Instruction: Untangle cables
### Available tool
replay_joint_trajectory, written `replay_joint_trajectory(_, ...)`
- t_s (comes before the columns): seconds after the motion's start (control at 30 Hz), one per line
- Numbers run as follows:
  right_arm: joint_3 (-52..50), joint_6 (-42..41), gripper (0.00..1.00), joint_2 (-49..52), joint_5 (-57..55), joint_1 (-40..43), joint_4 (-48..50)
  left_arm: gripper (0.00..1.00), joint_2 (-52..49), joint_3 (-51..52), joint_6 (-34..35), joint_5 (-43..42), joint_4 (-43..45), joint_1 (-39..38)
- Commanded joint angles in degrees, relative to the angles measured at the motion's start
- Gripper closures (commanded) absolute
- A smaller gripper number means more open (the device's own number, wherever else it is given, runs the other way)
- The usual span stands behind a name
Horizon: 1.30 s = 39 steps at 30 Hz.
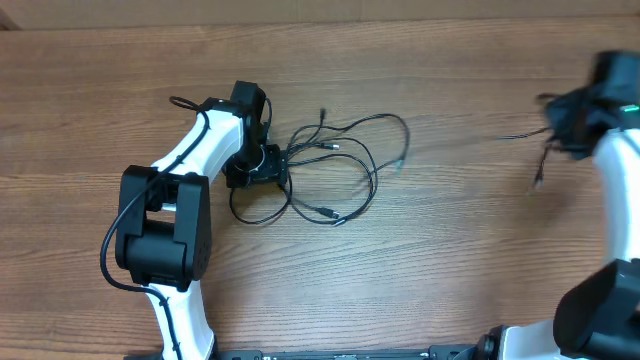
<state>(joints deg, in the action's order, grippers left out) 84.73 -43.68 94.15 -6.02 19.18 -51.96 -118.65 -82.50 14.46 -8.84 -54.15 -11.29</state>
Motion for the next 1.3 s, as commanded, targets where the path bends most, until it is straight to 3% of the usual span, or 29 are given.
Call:
replay_joint_trajectory(0.0, 8.57, 1.79, 0.96, -0.59, -3.17, 5.01, -2.73, 0.22, -1.05, 0.17, -1.16, -1.27, 0.22, -0.37)
replay_joint_trajectory(0.23, 19.12, 1.86, 0.96, -0.59, -2.8, 9.29, -6.99, 0.22, -1.05, 0.17, -1.16, -1.27, 0.35, -0.35)
replay_joint_trajectory(0.37, 19.34, 9.11, 0.96, -0.57, 10.4, 7.98, -9.35, 0.22, -1.05, 0.17, -1.16, -1.29, 0.61, -0.37)
replay_joint_trajectory(0.5, 16.81, 16.72, 0.77, -0.46, 19.47, 3.89, -14.21, 0.22, -1.05, 0.17, -1.16, -1.29, 0.59, -0.37)
replay_joint_trajectory(0.53, 15.87, 17.94, 0.75, -0.37, 19.87, 2.38, -15.1, 0.22, -1.05, 0.17, -1.16, -1.29, 0.52, -0.37)
replay_joint_trajectory(0.6, 13.09, 20.33, 0.6, -0.24, 19.82, -1.2, -15.41, 0.22, -1.05, 0.17, -1.16, -1.27, 0.42, -0.37)
replay_joint_trajectory(0.67, 10.64, 21.9, 0.52, -0.04, 19.65, -4.17, -14.78, 0.22, -1.05, 0.17, -1.16, -1.27, 0.39, -0.37)
replay_joint_trajectory(0.83, 1.77, 22.93, 0.32, 1.73, 19.39, -11.91, -6.21, 0.22, -1.05, 0.17, -1.14, -1.29, 0.39, -0.37)
replay_joint_trajectory(1.0, -5.92, 22.69, 0.3, 6.08, 18.45, -17.53, 6.49, 0.22, -1.05, 0.17, -1.16, -1.29, 0.37, -0.37)
replay_joint_trajectory(1.27, -9.14, 13.64, 0.28, 16.09, 9.84, -22.38, 23.89, 0.22, -1.05, 0.17, -1.14, -1.27, 0.46, -0.37)
